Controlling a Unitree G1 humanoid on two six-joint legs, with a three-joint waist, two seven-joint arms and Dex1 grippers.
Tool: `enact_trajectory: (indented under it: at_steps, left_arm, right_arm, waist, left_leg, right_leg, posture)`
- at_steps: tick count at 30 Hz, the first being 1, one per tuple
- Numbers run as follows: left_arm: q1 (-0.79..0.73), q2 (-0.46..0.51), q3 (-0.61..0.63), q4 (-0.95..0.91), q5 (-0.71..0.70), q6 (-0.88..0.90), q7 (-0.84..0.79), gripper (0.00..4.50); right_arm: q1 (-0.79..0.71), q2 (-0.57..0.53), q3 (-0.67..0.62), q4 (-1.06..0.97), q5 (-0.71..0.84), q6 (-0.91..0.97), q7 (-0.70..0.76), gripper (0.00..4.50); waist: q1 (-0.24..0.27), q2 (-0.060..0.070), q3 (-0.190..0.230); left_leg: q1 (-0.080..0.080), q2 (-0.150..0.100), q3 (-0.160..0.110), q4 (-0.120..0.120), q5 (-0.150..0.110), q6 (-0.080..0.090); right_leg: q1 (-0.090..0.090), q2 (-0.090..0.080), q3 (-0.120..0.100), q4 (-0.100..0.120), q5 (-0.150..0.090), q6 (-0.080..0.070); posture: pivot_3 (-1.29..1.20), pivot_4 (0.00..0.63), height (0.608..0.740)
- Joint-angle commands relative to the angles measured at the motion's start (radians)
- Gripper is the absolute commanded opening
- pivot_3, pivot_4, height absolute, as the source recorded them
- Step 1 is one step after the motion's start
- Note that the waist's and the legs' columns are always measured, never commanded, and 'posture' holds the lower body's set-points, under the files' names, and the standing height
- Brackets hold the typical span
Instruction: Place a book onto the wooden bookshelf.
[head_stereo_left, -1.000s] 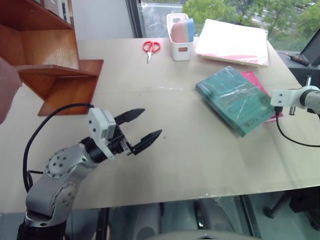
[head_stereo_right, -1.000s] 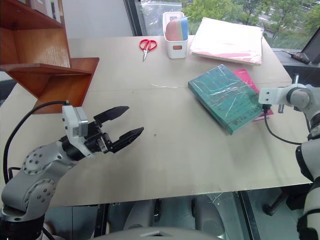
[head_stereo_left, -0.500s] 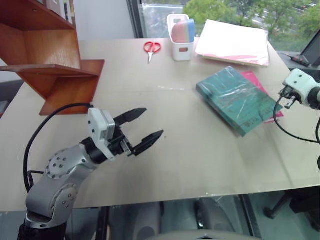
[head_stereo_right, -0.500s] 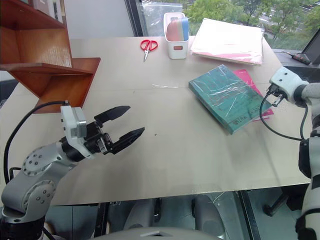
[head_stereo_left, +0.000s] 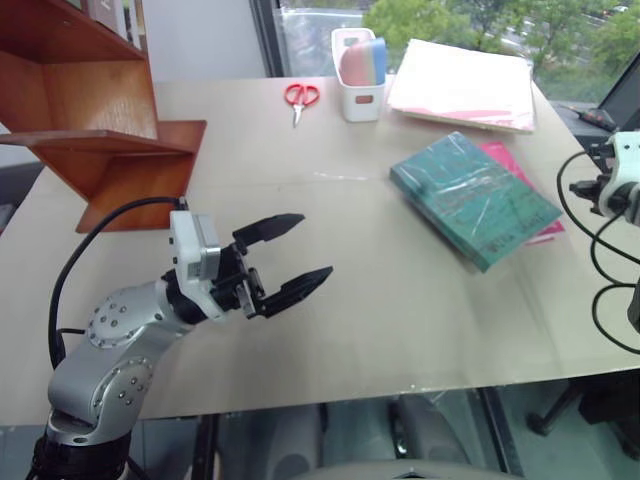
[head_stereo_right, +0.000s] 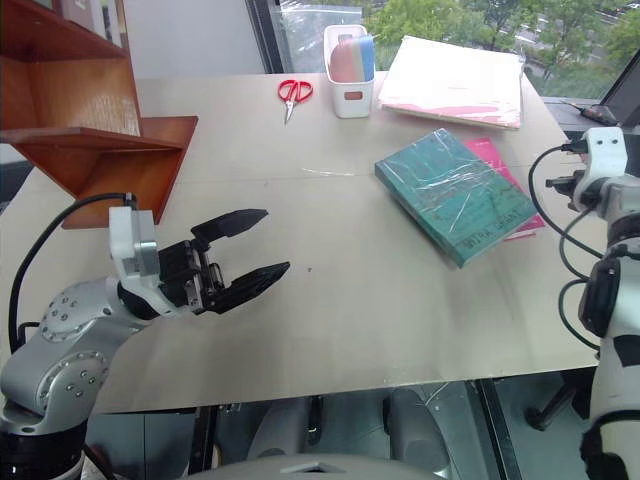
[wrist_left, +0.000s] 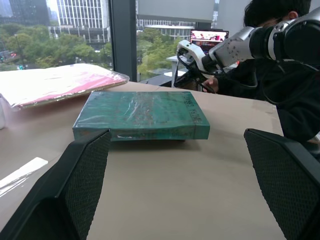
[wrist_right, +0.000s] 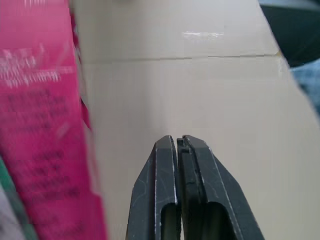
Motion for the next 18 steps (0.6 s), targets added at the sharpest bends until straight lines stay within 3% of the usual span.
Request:
enact_trajectory:
  at_steps: [1, 18]
  left_arm:
    - [-0.005, -0.003, 0.009, 0.004, 0.012, -0.029, -0.005, 4.5]
    - [-0.007, -0.009, 0.004, -0.022, 0.006, -0.008, 0.033, 4.5]
  right_arm:
    - [-0.023, -0.009, -0.095, -0.02, 0.089, 0.072, -0.088, 0.17]
    - [-0.016, 0.059, -0.137, -0.055, 0.168, 0.244, -0.08, 0.17]
  waist:
    - [0.006, 0.0, 0.0]
    - [-0.002, 0.0, 0.0]
  left_leg:
    - [0.0, 0.0, 0.0, 0.0, 0.0, 0.0]
    - [-0.001, 0.0, 0.0, 0.0, 0.0, 0.001]
  right_leg:
    - [0.0, 0.0, 0.0, 0.0, 0.0, 0.0]
    - [-0.001, 0.0, 0.0, -0.001, 0.0, 0.0]
  posture:
    - [0.0, 0.15, 0.74]
    - [0.0, 0.15, 0.74]
